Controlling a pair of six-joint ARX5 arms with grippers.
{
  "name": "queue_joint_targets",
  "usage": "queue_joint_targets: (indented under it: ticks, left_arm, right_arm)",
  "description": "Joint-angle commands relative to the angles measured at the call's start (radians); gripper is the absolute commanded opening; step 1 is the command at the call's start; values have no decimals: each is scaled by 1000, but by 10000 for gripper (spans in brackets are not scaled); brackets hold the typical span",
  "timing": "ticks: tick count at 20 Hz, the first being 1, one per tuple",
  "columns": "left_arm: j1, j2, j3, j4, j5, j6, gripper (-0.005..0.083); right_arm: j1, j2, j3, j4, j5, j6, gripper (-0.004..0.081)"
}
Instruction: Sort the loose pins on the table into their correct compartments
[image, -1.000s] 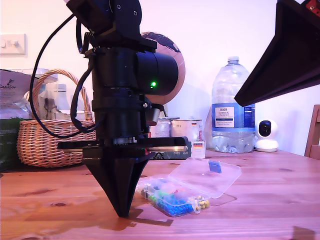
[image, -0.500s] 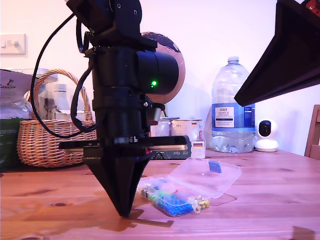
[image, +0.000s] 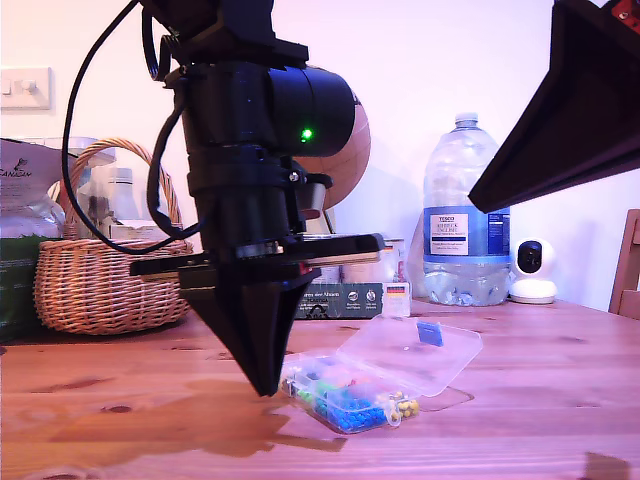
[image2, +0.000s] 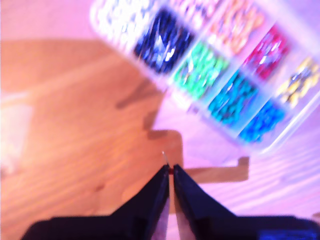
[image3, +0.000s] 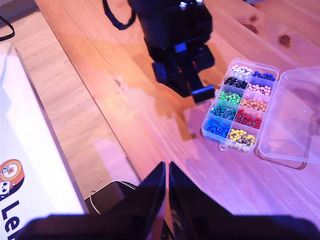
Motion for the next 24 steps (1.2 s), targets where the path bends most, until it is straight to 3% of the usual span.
queue_joint_targets:
  ticks: [1,9,15,24]
  left_arm:
    - [-2,-36,-11,24,6,20,-24]
    - [-2,-54,-11,164,107,22,-24]
    - [-4,-43,-11,287,117,23,-24]
    - [-4,19,-11,315,151,29,-24]
  right_arm:
    - [5,5,-2,4,-4,3,-13]
    - [5,5,-2,3,-4,3,-13]
    - [5,5,-2,3,-4,3,-13]
    - [5,5,-2,4,-4,3,-13]
